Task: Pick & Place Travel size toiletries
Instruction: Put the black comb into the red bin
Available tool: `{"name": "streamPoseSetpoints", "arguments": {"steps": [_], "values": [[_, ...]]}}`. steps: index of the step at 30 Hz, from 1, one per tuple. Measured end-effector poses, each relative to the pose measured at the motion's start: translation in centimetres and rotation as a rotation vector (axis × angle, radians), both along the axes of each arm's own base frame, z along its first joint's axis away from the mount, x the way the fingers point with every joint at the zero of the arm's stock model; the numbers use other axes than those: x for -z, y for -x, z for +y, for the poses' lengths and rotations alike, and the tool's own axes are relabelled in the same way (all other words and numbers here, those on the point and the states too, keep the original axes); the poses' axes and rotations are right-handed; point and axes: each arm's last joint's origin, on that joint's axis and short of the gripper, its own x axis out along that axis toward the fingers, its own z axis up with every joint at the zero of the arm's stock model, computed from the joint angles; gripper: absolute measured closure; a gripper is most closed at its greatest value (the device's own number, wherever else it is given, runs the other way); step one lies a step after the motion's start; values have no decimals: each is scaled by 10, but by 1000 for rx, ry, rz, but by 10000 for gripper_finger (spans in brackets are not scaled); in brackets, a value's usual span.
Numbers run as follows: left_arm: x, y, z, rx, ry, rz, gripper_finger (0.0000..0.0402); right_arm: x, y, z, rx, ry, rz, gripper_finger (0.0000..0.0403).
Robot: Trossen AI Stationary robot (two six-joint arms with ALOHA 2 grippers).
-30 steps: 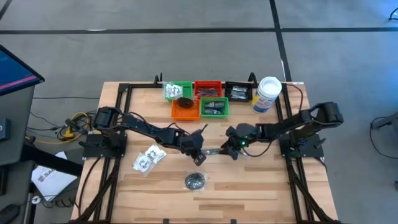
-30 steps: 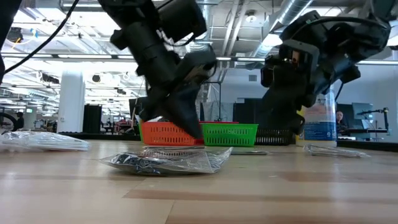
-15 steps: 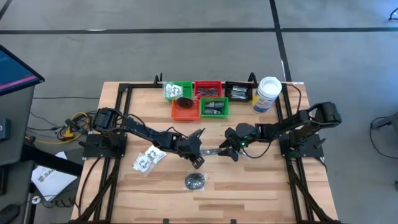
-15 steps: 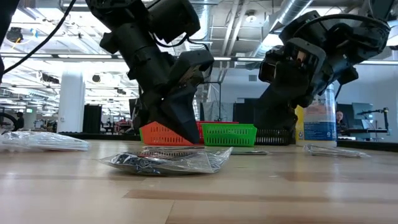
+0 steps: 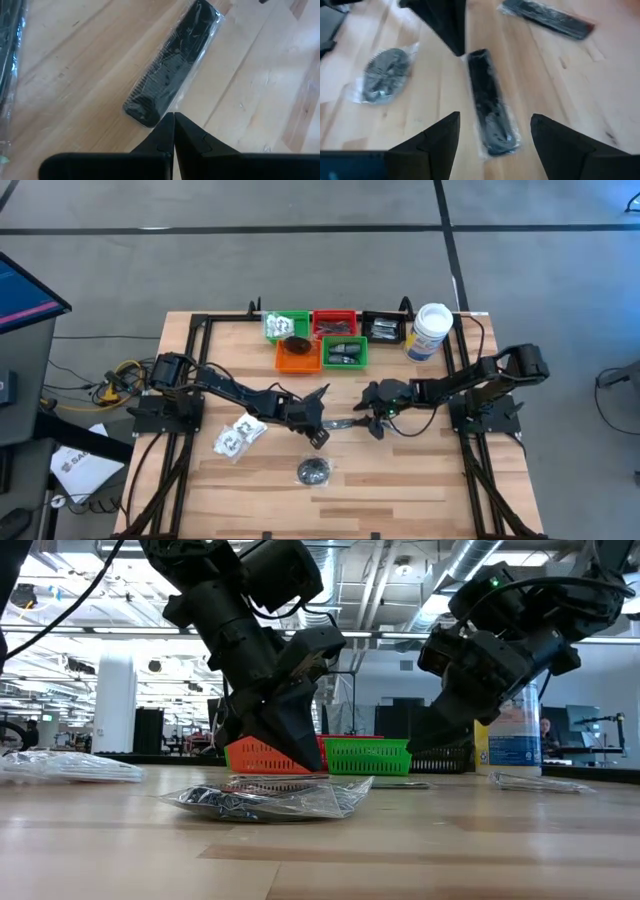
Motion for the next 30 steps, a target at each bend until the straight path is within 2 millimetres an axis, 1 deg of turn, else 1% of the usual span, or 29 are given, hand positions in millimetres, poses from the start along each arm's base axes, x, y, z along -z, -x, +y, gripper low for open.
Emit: {"name": "streamPoseSetpoints", "arguments": {"steps": [22,30], "values": [[1,1,2,-8,-6,10,401,0,0,4,-12,-2,-3,168],[15,14,1,-14,19,52,401,0,0,4,7,-29,1,168]]}}
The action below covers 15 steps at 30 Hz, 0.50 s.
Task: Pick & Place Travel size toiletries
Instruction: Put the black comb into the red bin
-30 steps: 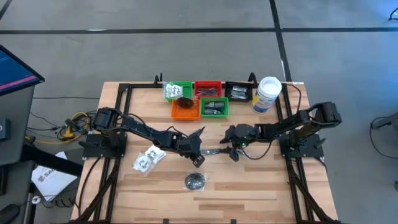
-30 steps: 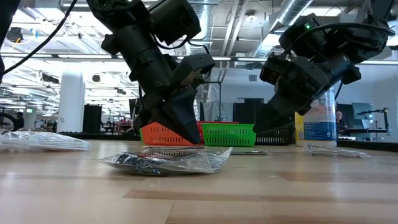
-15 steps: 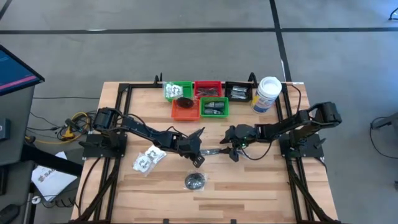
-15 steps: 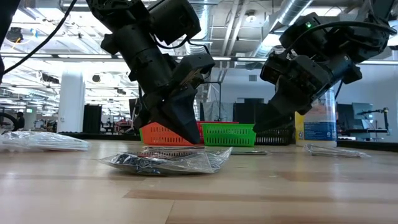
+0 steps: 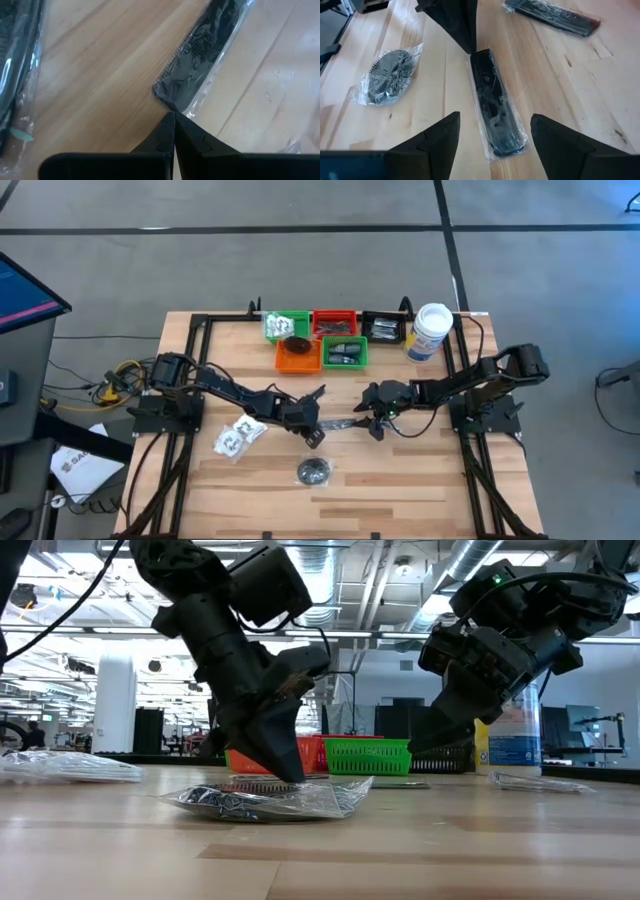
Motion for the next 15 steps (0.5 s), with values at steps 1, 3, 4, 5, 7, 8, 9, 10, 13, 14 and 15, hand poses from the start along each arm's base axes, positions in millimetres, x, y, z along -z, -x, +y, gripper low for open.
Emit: {"name": "streamPoseSetpoints", "arguments": {"steps": [1,3,4,5,7,8,9,10,13,14,15], "values": [[1,1,0,-4,4,-2,401,0,0,0,1,-1,0,168],[3,3,-1,-13,11,1,401,0,0,0,1,-1,0,168],[4,4,-1,-14,11,3,401,0,0,0,1,-2,0,168],[4,5,-1,-14,11,7,401,0,0,0,2,-4,1,168],[5,5,0,-16,11,7,401,0,0,0,1,-5,1,168],[4,5,1,-17,14,2,401,0,0,0,1,-6,1,168],[2,4,1,-17,17,-13,401,0,0,0,3,-9,1,168],[0,4,1,-18,15,-27,401,0,0,0,7,-14,3,168],[-8,2,1,-34,0,-89,401,0,0,0,12,-22,4,168],[-11,0,1,-37,1,-113,401,0,0,0,12,-22,4,168],[-13,-1,1,-38,3,-126,401,0,0,0,13,-23,5,168]]}}
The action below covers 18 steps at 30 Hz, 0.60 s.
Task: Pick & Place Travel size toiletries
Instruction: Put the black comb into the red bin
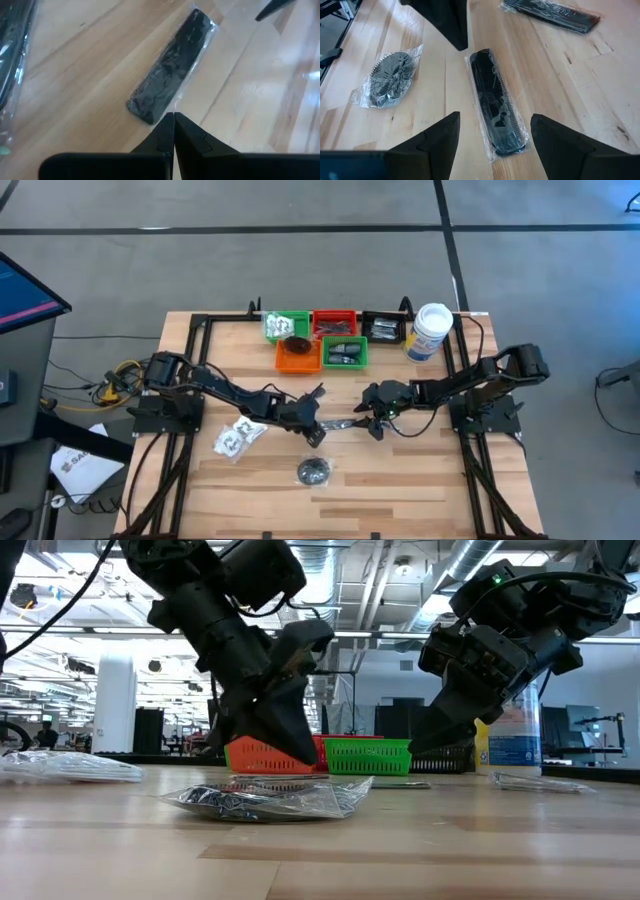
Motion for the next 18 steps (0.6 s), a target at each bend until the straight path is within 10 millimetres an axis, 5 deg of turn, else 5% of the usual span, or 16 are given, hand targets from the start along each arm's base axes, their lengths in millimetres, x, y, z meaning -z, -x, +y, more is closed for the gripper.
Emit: {"name": "streamPoseSetpoints", "arguments": {"steps": [18], "values": [[14,-2,-1,5,2,24,401,1,1,0,-1,-1,17,168]]}}
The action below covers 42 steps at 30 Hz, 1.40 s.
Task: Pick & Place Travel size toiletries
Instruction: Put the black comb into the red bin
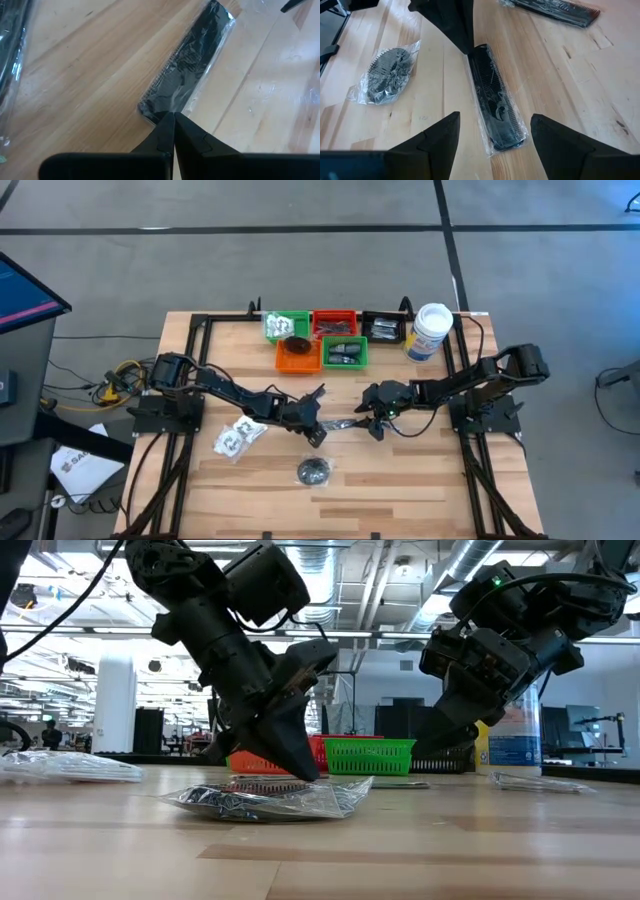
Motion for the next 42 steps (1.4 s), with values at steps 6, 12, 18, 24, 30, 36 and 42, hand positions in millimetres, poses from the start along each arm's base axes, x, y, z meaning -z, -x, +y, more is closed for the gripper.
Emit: {"name": "streamPoseSetpoints", "arguments": {"steps": [6,12,18,24,30,36,42], "values": [[0,0,-2,5,-2,1,401,0,0,0,9,-12,2,168],[-19,-4,0,-20,-41,-116,401,0,0,0,16,-21,8,168],[-18,-4,-4,-11,-39,-119,401,0,0,0,16,-21,8,168],[-14,-4,-6,1,-33,-102,401,0,0,0,16,-22,8,168],[2,-4,-6,-6,-12,-44,401,1,0,0,15,-22,10,168],[8,-5,-8,13,14,-29,401,1,0,0,14,-22,11,168],[9,-5,-8,16,23,-25,401,1,1,1,-21,-49,21,168]]}}
